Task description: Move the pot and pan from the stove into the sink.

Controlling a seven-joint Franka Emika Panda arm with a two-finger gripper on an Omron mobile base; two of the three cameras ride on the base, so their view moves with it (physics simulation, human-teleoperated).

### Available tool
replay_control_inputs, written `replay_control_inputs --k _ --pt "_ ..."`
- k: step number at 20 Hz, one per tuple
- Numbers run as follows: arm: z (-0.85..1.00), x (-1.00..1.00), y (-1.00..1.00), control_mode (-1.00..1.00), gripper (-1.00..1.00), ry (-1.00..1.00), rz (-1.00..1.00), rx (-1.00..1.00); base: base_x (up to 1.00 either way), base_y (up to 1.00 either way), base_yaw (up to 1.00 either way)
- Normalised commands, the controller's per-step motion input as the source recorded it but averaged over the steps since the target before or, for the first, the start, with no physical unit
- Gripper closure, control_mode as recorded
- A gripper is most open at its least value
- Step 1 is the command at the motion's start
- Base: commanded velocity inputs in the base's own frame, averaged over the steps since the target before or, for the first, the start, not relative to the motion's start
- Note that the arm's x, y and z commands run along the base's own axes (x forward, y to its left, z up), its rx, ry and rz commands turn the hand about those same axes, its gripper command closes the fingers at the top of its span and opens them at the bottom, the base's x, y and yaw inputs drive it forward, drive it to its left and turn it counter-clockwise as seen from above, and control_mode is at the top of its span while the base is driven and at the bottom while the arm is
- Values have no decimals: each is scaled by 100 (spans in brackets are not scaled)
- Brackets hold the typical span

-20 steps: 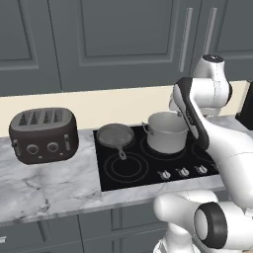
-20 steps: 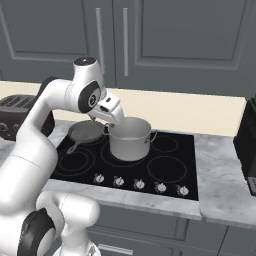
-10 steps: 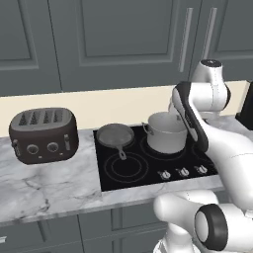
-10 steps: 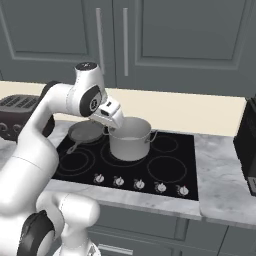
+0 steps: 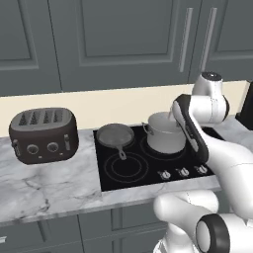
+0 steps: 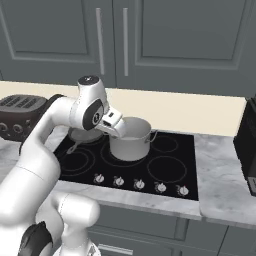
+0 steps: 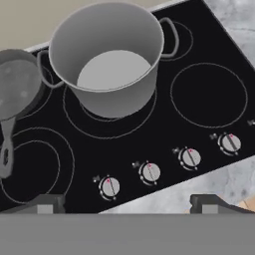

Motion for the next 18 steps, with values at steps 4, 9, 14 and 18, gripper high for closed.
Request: replay_control_inputs --k 4,9,14,18 --pt "-23 13 -13 -100 -100 -9 0 0 0 0 0" --pt "-22 17 -10 -100 -100 -9 0 0 0 0 0" --pt "-18 23 -6 -100 -100 -7 -2 0 0 0 0" --pt "-13 27 -1 -100 -100 -6 -5 0 0 0 0"
